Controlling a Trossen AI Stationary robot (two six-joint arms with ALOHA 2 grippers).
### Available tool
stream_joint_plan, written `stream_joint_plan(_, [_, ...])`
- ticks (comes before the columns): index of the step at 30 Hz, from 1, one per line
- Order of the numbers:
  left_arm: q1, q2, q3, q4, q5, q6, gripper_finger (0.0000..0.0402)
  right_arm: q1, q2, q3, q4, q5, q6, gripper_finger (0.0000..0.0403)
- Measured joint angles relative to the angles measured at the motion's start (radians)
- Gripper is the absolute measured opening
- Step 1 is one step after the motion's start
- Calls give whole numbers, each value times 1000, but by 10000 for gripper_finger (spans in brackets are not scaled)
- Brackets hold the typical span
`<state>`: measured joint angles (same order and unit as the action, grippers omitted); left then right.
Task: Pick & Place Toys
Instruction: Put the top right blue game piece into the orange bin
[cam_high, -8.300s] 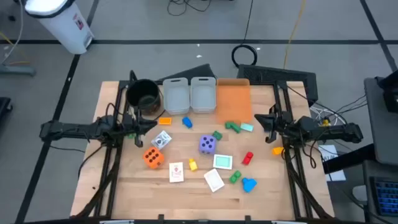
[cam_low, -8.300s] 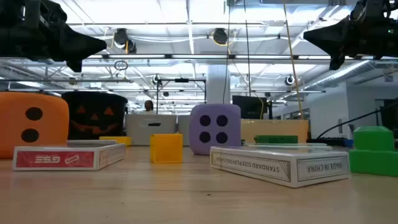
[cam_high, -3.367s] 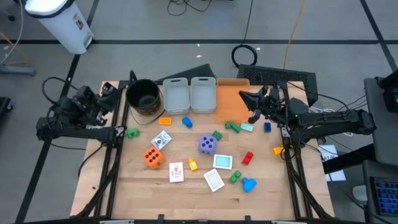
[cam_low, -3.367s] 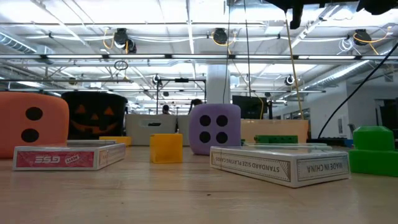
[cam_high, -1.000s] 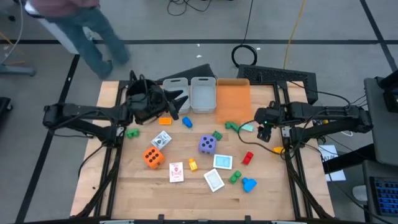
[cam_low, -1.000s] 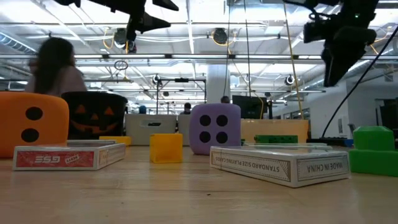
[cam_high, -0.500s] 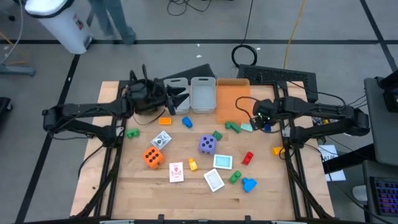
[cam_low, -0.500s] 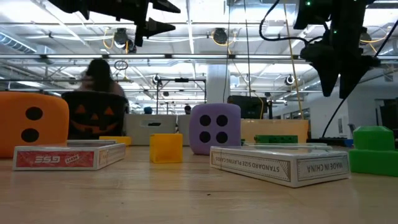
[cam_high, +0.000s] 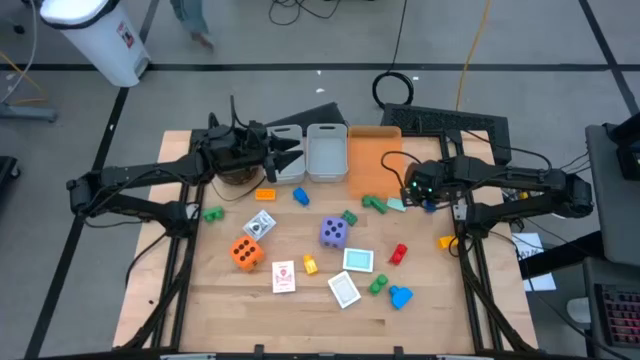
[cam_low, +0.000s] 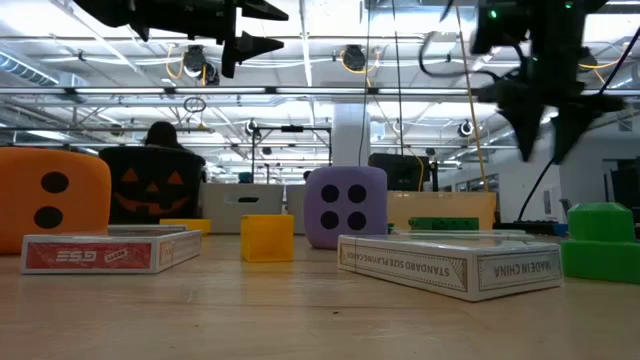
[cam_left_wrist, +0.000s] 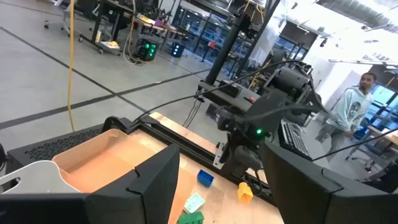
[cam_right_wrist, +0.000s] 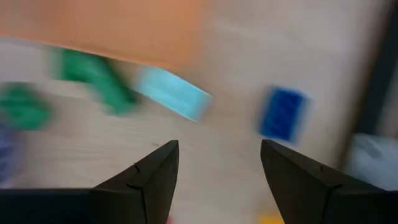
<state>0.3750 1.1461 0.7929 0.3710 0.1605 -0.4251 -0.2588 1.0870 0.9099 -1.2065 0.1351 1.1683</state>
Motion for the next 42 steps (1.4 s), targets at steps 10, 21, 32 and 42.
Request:
stream_joint_plan(10, [33, 0, 0, -2, 57, 1, 239, -13, 1, -150, 19, -4, 103, 221])
stream_joint_plan(21, [50, 0, 0, -2, 59, 2, 239, -77, 10, -193, 77, 74, 15, 220])
stream_joint_plan(32, [52, 0, 0, -1, 59, 1, 239, -195, 37, -298, 245, -29, -52, 220])
stream_joint_plan(42, [52, 0, 0, -1, 59, 5, 239, -202, 34, -381, 303, -57, -31, 215])
